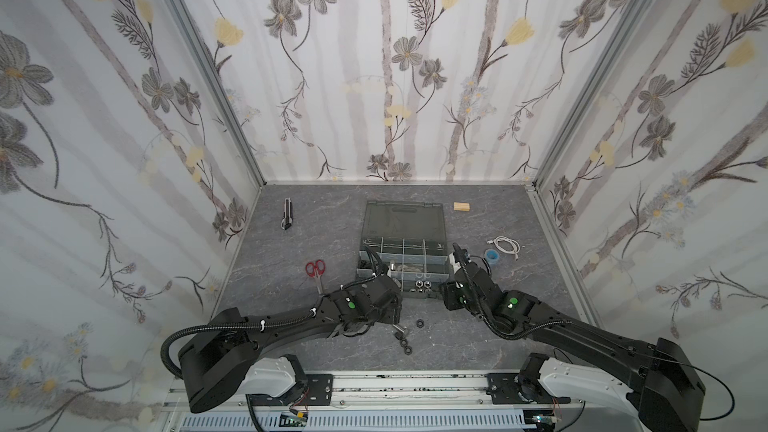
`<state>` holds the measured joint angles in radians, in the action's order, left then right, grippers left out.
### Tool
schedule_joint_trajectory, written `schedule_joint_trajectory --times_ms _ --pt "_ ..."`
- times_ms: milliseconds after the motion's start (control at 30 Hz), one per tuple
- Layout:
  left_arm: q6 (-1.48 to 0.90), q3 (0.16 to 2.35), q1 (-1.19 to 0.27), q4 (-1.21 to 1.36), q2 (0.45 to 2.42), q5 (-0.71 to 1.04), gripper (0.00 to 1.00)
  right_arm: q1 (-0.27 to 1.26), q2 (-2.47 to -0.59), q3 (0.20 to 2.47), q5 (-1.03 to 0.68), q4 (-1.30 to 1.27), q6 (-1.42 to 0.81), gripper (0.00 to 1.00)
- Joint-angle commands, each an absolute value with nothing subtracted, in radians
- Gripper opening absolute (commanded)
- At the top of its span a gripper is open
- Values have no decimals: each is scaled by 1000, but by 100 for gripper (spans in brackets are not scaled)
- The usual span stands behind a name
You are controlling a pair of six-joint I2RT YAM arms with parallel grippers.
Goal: Sort the screws and nuts into containers
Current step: 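Raise the right gripper off the box while the left gripper lowers to a silver bolt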
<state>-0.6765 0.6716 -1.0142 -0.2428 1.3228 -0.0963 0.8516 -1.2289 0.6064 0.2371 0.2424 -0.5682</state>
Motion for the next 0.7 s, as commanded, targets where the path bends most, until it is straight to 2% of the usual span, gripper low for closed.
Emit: schedule_joint_trajectory --times_ms 0,667 --pt "-692 691 -1048 -248 1350 -86 71 853 -1225 598 234 188 -594 47" --pt "-669 829 -1167 -402 1570 -114 72 852 -1223 581 216 156 -595 47"
